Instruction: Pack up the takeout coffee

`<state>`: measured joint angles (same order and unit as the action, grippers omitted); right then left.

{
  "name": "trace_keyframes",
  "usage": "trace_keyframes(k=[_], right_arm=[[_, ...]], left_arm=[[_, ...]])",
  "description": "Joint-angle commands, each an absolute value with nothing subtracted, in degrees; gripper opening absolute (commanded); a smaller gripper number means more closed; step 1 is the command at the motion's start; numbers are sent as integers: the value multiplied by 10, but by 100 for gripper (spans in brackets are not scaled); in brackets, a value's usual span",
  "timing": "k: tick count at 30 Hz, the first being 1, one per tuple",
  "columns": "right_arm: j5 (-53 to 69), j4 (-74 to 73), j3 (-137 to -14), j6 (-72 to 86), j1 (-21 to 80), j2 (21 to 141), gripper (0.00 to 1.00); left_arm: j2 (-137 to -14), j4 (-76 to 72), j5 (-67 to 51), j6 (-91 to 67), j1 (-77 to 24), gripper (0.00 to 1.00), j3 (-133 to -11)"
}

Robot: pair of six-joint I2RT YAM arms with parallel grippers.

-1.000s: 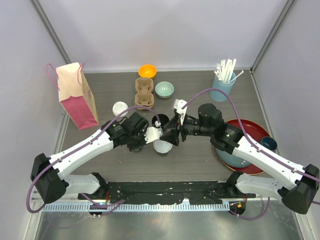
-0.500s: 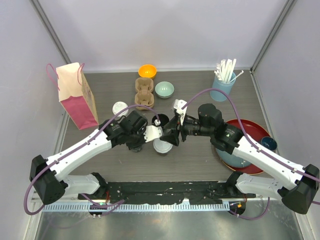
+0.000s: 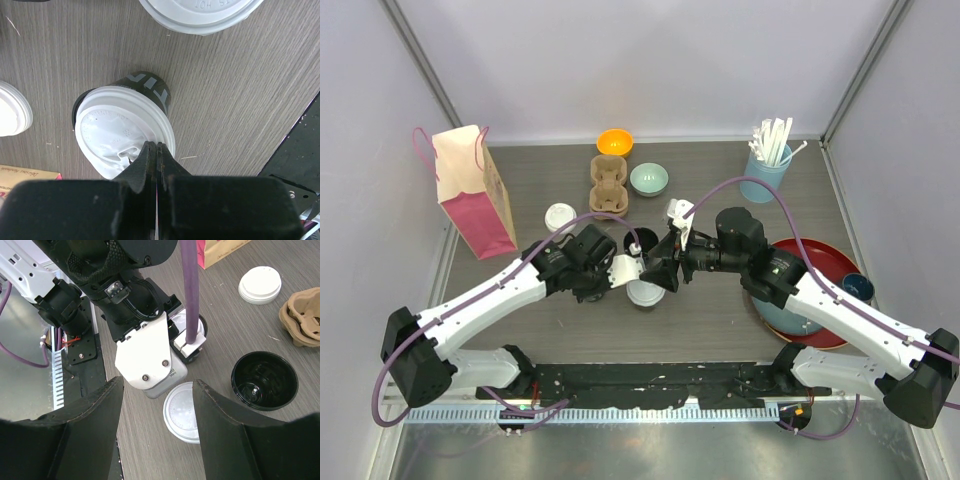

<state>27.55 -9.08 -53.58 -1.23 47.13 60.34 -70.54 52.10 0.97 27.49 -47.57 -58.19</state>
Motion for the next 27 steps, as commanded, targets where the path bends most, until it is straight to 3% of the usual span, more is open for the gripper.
trace_keyframes(k=[1, 13, 27], right_arm=[[282, -76, -557, -15, 471, 587, 63], [285, -78, -557, -16, 471, 590, 63], [288, -81, -561, -16, 471, 590, 63]], left_arm=[[-703, 505, 5, 279, -477, 0, -583], [-688, 516, 66, 279, -478, 0, -613], [-693, 507, 39, 282, -478, 0, -584]])
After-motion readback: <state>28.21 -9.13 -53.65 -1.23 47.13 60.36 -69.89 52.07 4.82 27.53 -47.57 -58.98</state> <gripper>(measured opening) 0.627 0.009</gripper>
